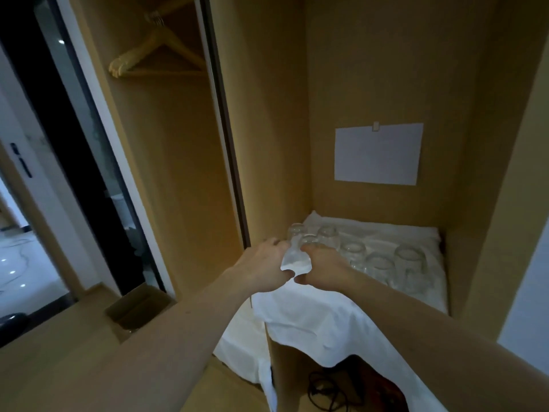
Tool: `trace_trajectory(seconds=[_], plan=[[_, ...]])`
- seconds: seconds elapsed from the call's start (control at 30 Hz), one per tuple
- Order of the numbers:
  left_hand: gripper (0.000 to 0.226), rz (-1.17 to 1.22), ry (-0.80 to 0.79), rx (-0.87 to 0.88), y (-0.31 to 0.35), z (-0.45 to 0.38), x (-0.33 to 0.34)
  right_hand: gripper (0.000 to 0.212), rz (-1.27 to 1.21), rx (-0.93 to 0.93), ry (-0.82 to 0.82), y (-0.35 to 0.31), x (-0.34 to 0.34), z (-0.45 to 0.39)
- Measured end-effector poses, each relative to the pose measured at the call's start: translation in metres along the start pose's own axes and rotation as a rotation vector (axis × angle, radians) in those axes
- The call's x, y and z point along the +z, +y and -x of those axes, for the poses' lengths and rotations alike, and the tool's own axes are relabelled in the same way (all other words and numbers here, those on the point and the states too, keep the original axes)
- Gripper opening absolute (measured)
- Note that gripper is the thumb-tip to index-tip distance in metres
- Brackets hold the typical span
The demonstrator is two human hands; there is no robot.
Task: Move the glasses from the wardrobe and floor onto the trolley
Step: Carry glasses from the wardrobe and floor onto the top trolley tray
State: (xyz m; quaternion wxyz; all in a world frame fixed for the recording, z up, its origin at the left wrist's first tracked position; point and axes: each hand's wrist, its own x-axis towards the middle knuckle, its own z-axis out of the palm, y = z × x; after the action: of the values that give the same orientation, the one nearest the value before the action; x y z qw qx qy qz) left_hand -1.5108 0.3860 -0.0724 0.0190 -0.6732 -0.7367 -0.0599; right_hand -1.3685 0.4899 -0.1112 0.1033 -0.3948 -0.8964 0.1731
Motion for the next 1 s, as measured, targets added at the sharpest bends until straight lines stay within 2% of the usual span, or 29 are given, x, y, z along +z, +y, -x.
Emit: trace_trajectory(seconds=[0.13,0.3,0.5,0.63,0.83,1.0], plan=[[0.052,-0.004,-0.028,-0.011,-0.01,-0.043,0.01,0.077,-0.046,0.02,0.025,0.02,-0.004,-0.032],[0.05,0.009,-0.036,0.027,-0.019,-0.089,0.025,0.064,-0.009,0.055,0.039,0.053,-0.017,-0.068],[0.063,0.001,-0.009,0.082,-0.033,-0.137,0.042,0.079,-0.06,0.132,0.04,0.084,-0.022,-0.097],[0.056,-0.031,-0.021,0.104,-0.049,-0.172,0.052,0.07,-0.043,0.169,0.05,0.097,-0.024,-0.124],[0.051,-0.052,-0.089,0.156,-0.076,-0.23,0.066,0.078,-0.012,0.254,0.066,0.109,-0.023,-0.165],[0.054,0.003,-0.137,0.208,-0.095,-0.275,0.083,0.068,0.014,0.293,0.027,0.118,-0.015,-0.198]])
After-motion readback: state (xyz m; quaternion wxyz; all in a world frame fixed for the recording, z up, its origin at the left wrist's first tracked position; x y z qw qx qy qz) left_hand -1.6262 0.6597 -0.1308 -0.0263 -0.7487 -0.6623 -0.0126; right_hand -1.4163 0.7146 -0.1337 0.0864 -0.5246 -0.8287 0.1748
